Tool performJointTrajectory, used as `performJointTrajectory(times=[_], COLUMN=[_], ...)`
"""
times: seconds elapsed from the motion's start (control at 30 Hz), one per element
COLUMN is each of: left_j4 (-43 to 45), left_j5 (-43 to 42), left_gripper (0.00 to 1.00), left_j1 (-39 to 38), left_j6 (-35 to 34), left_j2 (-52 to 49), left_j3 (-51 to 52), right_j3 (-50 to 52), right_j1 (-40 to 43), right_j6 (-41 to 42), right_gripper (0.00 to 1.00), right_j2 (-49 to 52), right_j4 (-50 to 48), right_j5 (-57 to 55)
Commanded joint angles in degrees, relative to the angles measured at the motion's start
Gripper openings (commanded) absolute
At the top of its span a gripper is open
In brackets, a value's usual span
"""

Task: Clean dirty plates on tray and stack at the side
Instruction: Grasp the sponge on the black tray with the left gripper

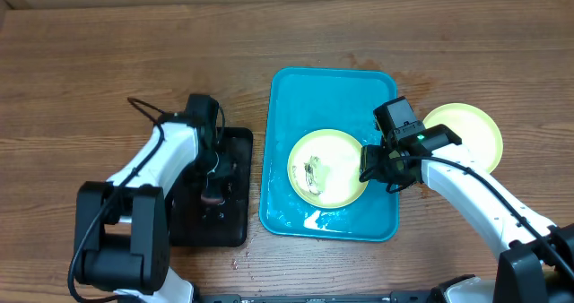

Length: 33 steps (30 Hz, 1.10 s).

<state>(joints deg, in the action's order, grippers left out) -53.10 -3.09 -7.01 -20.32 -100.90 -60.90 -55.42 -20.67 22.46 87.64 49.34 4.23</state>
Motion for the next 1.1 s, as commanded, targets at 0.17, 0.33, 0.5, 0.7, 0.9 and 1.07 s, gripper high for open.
performJointTrajectory(times=[0.17,0.33,0.5,0.7,0.9,1.07], left_j4=[-9.6,-8.8,0.5,4.8,-4.4,-13.0], left_j5=[-1.5,3.1,3.9,2.2,1.1,1.1], left_gripper=[0.44,0.45,0.42,0.04,0.04,0.04], left_j1=[-0.1,-0.2,-0.2,-0.2,-0.2,-0.2], left_j6=[1.9,1.9,0.0,-2.3,-3.0,-2.1], left_j2=[0.3,0.3,0.2,0.2,0.2,0.2], left_j3=[-9.1,-4.2,3.9,5.6,-4.5,-14.7], right_j3=[-1.2,-1.2,-1.2,-1.2,-1.2,-1.0], right_j1=[0.2,0.2,0.2,3.2,11.7,12.3], right_j6=[-0.2,-0.2,0.3,6.5,-1.9,-7.0], right_gripper=[0.60,0.61,0.60,0.67,0.66,0.65], right_j2=[-1.1,-1.1,-1.1,-1.1,-1.1,-1.0], right_j4=[-0.2,-0.2,-0.5,0.3,-1.2,-1.0], right_j5=[-0.3,-0.3,-0.7,-6.0,8.9,12.6])
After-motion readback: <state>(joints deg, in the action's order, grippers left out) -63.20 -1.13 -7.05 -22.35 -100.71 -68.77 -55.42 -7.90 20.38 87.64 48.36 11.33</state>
